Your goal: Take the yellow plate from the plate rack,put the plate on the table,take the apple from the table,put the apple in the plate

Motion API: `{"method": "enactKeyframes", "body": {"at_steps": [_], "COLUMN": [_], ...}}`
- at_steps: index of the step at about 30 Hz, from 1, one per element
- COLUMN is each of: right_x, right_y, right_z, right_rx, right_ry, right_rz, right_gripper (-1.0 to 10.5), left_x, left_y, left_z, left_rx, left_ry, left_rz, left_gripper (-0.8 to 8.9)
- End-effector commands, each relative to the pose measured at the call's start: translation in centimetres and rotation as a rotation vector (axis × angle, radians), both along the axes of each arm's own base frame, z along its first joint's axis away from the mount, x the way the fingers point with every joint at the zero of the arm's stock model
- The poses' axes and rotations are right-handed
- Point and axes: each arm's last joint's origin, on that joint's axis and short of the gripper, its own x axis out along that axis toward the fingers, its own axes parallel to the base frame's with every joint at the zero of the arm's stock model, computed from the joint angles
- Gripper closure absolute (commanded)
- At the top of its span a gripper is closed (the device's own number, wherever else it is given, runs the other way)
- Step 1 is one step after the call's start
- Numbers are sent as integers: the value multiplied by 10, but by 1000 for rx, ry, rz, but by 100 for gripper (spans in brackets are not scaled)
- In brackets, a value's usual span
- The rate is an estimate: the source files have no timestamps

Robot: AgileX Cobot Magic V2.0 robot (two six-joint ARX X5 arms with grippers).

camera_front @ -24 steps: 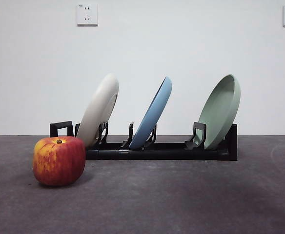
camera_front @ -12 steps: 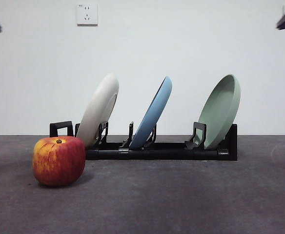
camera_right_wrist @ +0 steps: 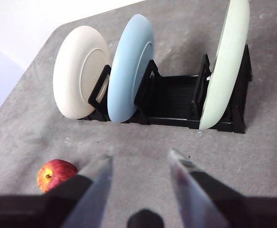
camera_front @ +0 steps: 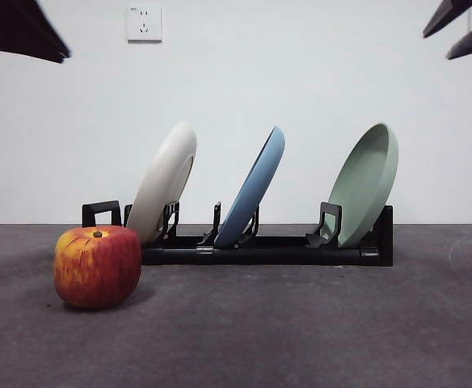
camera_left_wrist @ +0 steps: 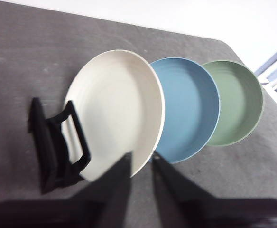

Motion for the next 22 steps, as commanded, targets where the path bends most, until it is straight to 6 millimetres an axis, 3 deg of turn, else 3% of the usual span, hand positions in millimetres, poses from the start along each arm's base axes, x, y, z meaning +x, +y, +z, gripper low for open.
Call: {"method": "enactKeyframes", "body": {"at_steps": [1,11,16,22], "right_x": [2,2,2,2], "right_y": [0,1,1,1], "right_z": [0,0,0,0], "right_rx": [-8,-10,-10,-10], "right_ry": [-3,-3,-2,-3], "right_rz": [10,13,12,11], "right_gripper": [689,690,690,691], "left_x": [18,74,95,105], "left_y": [-9,-49,-71,-91], "left_z": [6,7,-10,-32], "left_rx": [1,12,64,128], "left_ry": [10,58,86,110], "left_rz": [-34,-131,-113,-102], "left_gripper": [593,593,593,593]}}
